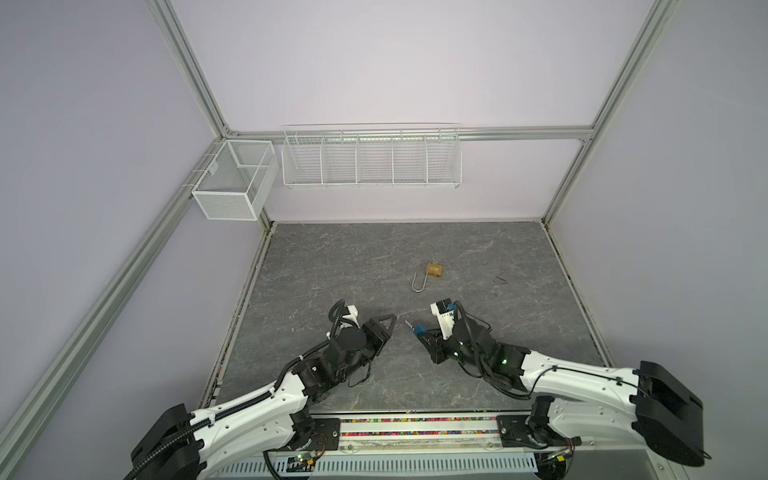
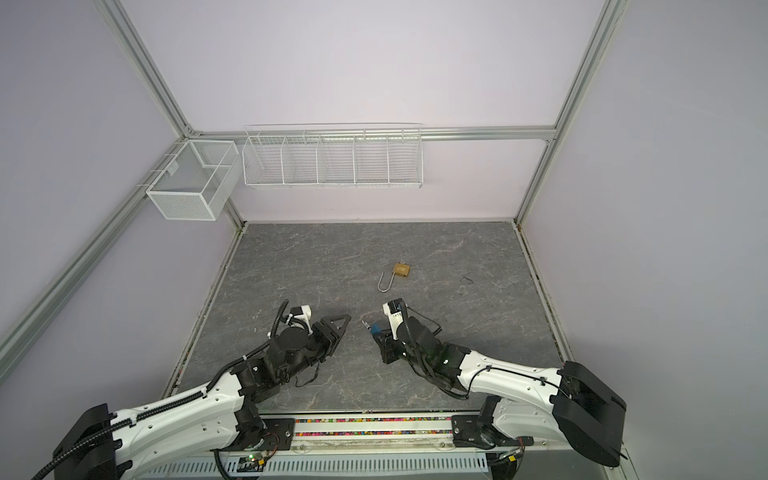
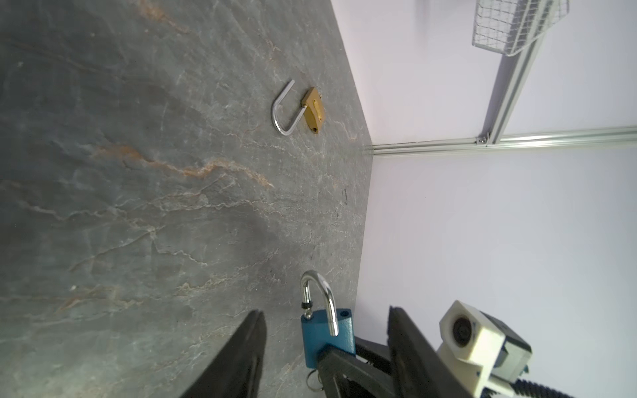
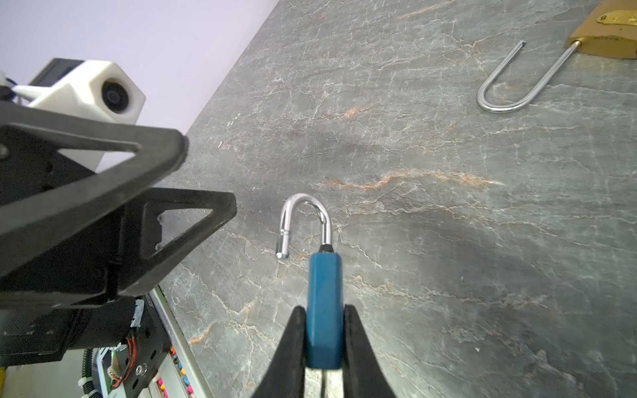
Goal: Unlock with the key
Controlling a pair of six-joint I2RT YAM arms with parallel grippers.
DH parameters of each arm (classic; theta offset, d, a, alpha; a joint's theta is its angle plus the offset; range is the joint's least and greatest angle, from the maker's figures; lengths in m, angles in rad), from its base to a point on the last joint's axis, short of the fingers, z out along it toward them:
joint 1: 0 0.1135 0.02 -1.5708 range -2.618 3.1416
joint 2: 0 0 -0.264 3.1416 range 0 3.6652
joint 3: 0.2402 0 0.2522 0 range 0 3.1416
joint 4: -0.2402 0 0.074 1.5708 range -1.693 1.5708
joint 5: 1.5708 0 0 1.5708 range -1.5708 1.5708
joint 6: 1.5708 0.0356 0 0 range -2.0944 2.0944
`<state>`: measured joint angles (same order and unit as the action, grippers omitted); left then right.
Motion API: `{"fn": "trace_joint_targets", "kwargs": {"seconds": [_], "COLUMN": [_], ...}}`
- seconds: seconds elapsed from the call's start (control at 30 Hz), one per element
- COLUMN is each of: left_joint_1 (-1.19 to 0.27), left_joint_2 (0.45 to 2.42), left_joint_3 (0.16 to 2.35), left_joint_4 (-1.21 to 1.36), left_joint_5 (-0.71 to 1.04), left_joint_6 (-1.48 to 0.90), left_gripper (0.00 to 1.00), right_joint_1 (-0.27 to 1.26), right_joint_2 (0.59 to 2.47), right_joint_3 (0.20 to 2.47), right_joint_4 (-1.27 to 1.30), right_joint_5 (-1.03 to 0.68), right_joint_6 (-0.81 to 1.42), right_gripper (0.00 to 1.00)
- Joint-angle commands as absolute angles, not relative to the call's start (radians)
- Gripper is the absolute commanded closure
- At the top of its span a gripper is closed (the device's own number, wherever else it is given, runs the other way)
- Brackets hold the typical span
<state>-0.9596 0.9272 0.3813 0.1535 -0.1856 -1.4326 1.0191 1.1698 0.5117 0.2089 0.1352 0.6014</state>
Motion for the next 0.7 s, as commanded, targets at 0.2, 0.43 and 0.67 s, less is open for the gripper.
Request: {"fn": "trace_joint_targets", "kwargs": {"seconds": [0.2,0.43,0.67], "left_joint_1": [-0.953,-0.952,-0.952], "left_joint_2": [1.101,1.153,1.201], "left_joint_3": [0.507,0.517,0.55], "left_joint_4": [0.144,0.177,0.166], "left_joint_5": [-0.08,-0.062,-0.02], "left_joint_6": [-1.409,-1.419,-1.398], "left_gripper": [0.56,0.65,0.68], "right_joint_1": [1.035,1.036,1.036], "right_joint_2": [1.17,1.173,1.178], "right_joint_3": [0.549,0.564,0.577], "right_joint_4": [0.201,0.183,0.169], "right_joint_5": [0.158,0.161,0.163], "right_joint_6": [0.565,0.552,0.545], "right_gripper": [0.94,0.94,0.94]}}
